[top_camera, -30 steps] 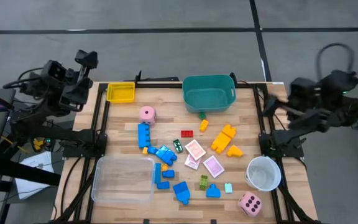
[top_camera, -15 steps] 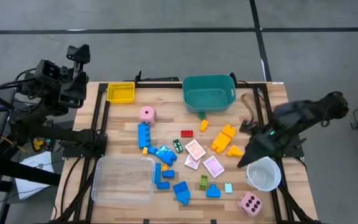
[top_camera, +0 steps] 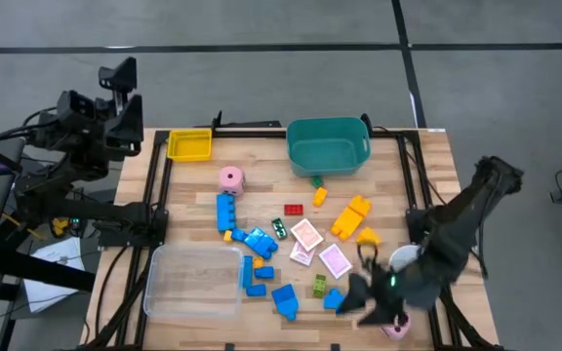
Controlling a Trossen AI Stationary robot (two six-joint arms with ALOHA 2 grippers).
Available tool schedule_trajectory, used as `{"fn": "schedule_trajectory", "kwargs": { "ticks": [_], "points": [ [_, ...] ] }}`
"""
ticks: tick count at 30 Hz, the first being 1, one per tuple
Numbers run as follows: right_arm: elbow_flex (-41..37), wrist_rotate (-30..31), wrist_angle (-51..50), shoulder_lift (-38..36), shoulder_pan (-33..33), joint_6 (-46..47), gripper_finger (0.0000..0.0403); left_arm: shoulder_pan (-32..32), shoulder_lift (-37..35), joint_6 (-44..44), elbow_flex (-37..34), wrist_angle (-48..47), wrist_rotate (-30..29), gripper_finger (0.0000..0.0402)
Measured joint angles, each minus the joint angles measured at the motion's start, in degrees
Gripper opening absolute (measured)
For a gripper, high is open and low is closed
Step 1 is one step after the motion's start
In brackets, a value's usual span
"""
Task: Pick & Place Toys
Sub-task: Put the bottom pink die into the green bin
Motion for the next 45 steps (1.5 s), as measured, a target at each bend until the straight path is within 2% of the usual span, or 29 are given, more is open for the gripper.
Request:
{"fn": "schedule_trajectory", "kwargs": {
  "ticks": [3,8,13,18,22,25,28,32,34,40,45],
  "points": [
    [1.62,0.24,6.05,5.44,0.14,1.01,0.0372,1.29,0.02,0.00,0.00,-0.30,0.01,0.0397],
    [4.54,-2.07,8.10,11.91,-1.74,0.55,0.0372,2.93,0.02,0.00,0.00,-0.46,0.04,0.0397],
    [4.72,-4.01,7.89,12.87,-0.85,-1.09,0.0372,3.23,0.33,-0.09,0.00,-0.19,0.07,0.0397],
    [6.16,-1.58,6.21,11.57,-1.25,-5.16,0.0372,3.23,1.17,-0.16,0.00,1.55,-0.88,0.0397],
    [14.34,0.51,-6.60,10.85,-1.15,-11.44,0.0372,3.23,2.14,-0.07,0.02,3.35,-2.13,0.0397],
    [24.67,0.64,-24.11,12.07,-0.43,-12.72,0.0372,3.23,3.23,0.04,0.02,4.83,-3.49,0.0397],
    [36.24,0.51,-44.71,15.65,1.16,-9.24,0.0372,3.23,4.37,0.02,0.02,5.52,-4.80,0.0397],
    [49.08,-3.23,-63.37,22.62,4.08,-2.80,0.0372,3.23,5.47,-0.14,0.02,7.21,-6.03,0.0397],
    [52.38,-5.79,-64.07,25.81,5.45,-0.79,0.0372,3.23,5.61,-0.15,0.00,7.81,-6.08,0.0397],
    [52.15,-12.28,-62.76,31.93,7.00,2.39,0.0372,3.23,6.80,0.26,1.32,8.56,-6.30,0.0397],
    [52.13,-21.02,-64.79,36.31,8.25,1.42,0.0372,3.23,8.11,0.32,2.71,8.59,-6.38,0.0397]
  ]
}}
